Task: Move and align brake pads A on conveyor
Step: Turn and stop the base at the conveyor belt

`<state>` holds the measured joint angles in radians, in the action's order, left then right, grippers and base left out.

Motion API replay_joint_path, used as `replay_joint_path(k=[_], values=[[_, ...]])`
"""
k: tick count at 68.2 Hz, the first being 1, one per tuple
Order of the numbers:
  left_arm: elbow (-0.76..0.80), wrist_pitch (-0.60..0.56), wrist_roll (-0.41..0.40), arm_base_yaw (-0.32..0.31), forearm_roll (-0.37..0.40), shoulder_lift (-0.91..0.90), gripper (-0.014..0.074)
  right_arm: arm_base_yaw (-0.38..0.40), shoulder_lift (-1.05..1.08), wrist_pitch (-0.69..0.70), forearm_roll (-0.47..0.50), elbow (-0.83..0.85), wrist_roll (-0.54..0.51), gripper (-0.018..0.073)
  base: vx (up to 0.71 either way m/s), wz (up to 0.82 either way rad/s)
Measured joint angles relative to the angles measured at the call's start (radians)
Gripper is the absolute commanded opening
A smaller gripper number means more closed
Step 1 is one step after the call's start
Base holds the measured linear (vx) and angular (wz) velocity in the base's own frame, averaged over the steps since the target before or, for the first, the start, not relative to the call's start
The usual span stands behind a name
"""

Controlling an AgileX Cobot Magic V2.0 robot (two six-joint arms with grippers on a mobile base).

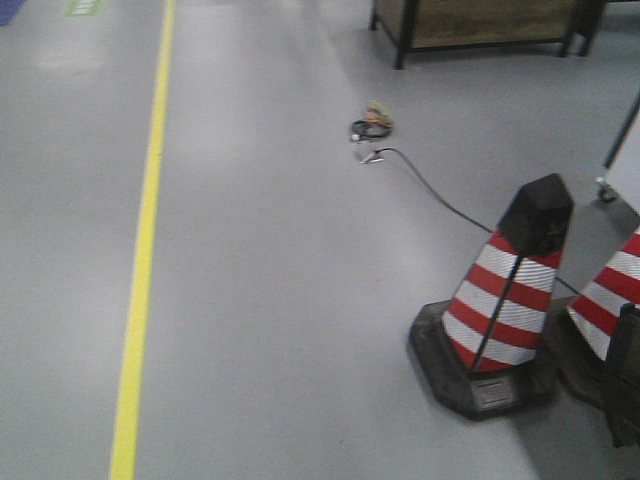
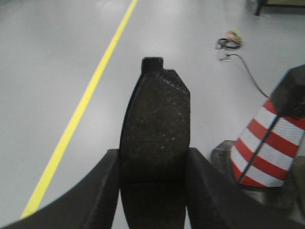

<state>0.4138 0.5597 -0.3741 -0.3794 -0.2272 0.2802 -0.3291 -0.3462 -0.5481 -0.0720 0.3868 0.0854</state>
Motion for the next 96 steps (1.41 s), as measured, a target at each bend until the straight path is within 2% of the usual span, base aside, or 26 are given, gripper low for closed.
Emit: replay_joint_path(k=[39,96], values=[[0.000,0.000,0.000,0.000,0.000,0.000,-0.0006,0.000,0.000,0.000,0.000,0.000,0.000,0.0014,0.35,-0.62],[0.000,0.000,0.000,0.000,0.000,0.000,-0.0006,0.000,0.000,-0.001,0.000,0.000,0.000,0.0014,0.26,-0.76]])
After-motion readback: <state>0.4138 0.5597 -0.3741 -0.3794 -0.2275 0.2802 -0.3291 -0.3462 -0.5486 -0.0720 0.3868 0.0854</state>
